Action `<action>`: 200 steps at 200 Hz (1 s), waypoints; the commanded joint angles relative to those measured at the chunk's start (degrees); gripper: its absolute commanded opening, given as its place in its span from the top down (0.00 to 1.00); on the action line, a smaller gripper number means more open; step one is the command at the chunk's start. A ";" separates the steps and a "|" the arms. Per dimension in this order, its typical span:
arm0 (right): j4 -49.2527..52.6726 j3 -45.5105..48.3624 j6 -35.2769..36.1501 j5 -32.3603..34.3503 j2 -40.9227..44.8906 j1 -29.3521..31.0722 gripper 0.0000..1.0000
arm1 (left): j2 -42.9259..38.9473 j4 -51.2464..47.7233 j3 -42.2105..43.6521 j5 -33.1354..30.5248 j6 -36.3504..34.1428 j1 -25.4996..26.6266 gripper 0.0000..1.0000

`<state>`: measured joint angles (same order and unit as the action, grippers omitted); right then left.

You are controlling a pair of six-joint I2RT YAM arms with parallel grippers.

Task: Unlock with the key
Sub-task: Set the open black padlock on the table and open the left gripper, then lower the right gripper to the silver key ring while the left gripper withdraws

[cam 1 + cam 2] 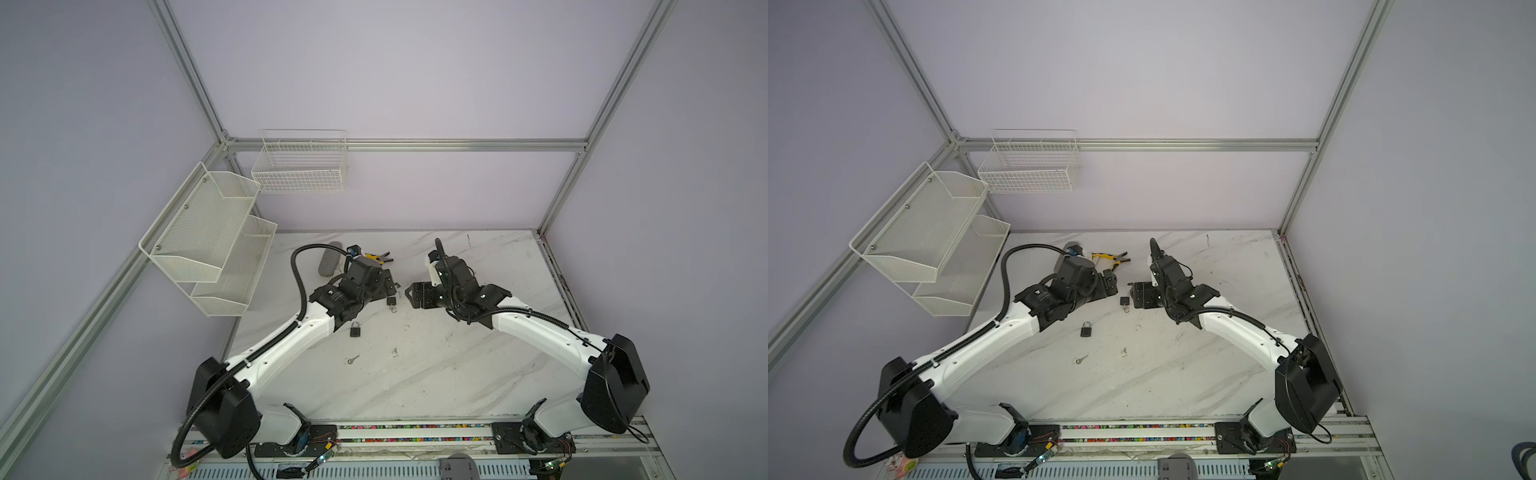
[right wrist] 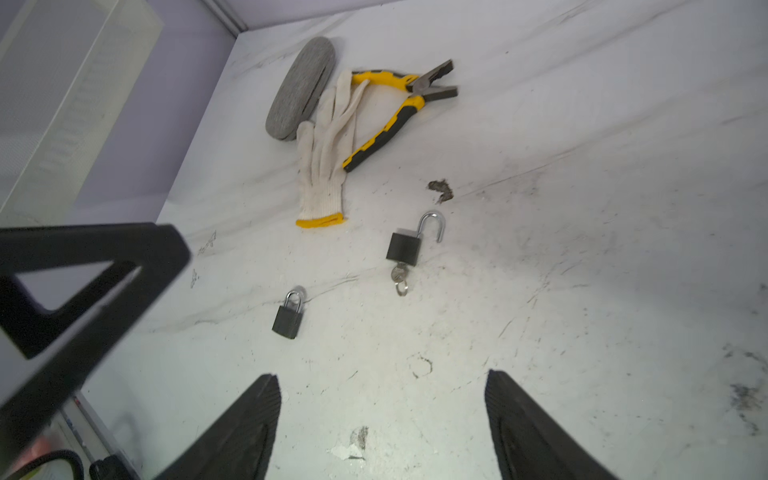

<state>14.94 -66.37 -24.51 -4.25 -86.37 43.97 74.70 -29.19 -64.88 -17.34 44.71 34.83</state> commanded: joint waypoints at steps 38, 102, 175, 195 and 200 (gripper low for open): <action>-10.68 4.52 -7.88 4.69 -8.13 14.39 0.20 | -16.32 -9.60 4.94 -8.18 6.18 -1.42 0.00; -11.95 -1.96 -13.72 15.31 -22.31 24.09 0.19 | -17.77 -18.65 -0.67 -9.23 14.62 -2.22 0.00; -6.73 -12.91 -17.93 23.80 -33.56 27.57 0.17 | -17.38 -20.14 -3.33 -6.35 15.15 -2.35 0.00; -3.49 -16.01 -18.40 26.19 -35.76 28.32 0.17 | -18.07 -20.25 -3.50 -6.15 14.80 -2.40 0.00; -2.83 -16.50 -18.58 26.71 -36.22 28.47 0.16 | -18.24 -20.29 -3.50 -6.15 14.79 -2.46 0.00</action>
<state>6.50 -79.75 -40.73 17.04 -120.46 71.33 57.93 -49.04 -62.41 -23.73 59.02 32.86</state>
